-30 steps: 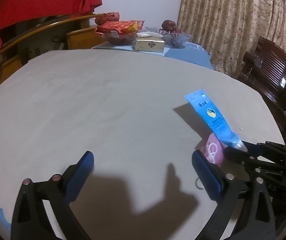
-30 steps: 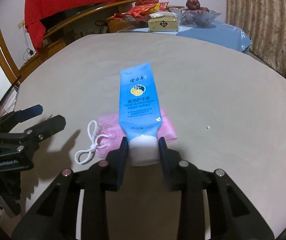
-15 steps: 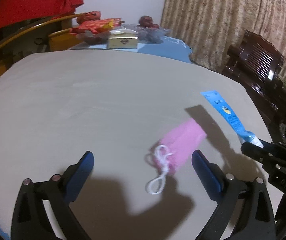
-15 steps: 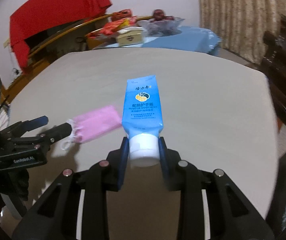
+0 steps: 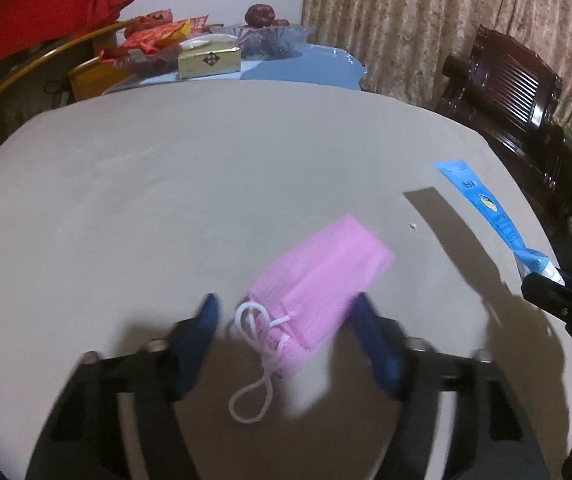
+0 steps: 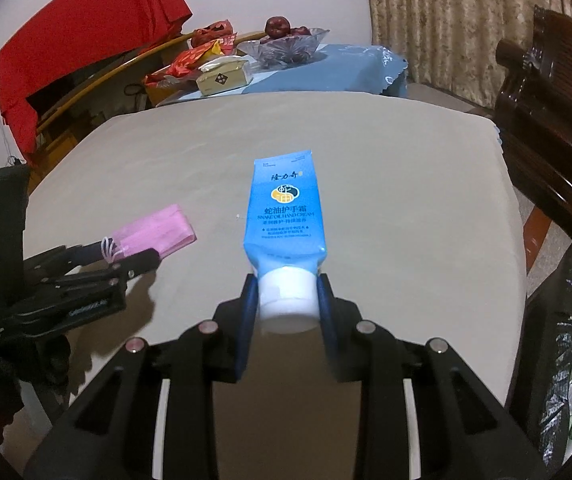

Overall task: Collect trash
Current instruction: 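Grasp the blue hand-cream tube with the right tool while the left tool grasps the pink mask, then carry the pink mask and blue tube over the bin and release both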

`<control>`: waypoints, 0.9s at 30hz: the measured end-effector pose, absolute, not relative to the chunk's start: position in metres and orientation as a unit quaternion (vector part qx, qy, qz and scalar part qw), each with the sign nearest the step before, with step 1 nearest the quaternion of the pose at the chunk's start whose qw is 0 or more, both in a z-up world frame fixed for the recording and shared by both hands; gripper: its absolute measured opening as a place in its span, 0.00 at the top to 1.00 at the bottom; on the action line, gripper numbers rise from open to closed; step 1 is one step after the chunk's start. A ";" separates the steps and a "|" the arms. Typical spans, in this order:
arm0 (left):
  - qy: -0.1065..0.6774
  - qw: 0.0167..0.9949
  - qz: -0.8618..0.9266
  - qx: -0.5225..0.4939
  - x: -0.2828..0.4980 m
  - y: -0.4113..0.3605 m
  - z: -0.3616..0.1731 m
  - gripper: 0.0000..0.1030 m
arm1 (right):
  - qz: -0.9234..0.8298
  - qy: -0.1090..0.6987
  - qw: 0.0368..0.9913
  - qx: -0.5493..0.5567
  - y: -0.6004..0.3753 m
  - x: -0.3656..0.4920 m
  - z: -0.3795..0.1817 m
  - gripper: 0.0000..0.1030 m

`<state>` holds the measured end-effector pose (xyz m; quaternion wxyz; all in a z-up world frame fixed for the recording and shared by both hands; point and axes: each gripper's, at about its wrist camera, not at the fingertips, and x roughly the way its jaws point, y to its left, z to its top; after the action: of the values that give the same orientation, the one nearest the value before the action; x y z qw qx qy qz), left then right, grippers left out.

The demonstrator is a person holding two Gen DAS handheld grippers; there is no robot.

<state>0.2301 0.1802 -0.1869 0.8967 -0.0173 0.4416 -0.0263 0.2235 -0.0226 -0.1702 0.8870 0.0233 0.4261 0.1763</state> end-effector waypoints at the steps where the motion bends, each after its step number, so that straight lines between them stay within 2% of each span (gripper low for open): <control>1: 0.442 0.897 -0.027 -0.016 0.230 0.179 -0.186 0.68 | 0.176 0.426 0.887 0.025 -0.023 0.223 -0.169 0.72; 2: 0.442 0.896 -0.026 -0.016 0.230 0.179 -0.184 0.73 | 0.176 0.427 0.887 0.026 -0.023 0.224 -0.168 0.72; 4: 0.440 0.897 -0.031 -0.022 0.229 0.179 -0.181 0.90 | 0.175 0.425 0.887 0.030 -0.024 0.223 -0.166 0.72; 7: 0.431 0.902 -0.030 -0.019 0.226 0.176 -0.172 0.95 | 0.176 0.420 0.890 0.035 -0.028 0.222 -0.159 0.72; 19: 0.388 0.920 -0.045 -0.035 0.202 0.156 -0.111 0.96 | 0.171 0.376 0.909 0.052 -0.052 0.207 -0.113 0.72; 27: 0.372 0.925 -0.068 -0.026 0.191 0.114 -0.080 0.96 | 0.152 0.347 0.923 0.060 -0.086 0.182 -0.083 0.72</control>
<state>0.1914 0.1143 -0.0803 0.9254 -0.0261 0.3720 -0.0684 0.1825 -0.0855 -0.0828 0.9234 0.0596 0.3472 0.1522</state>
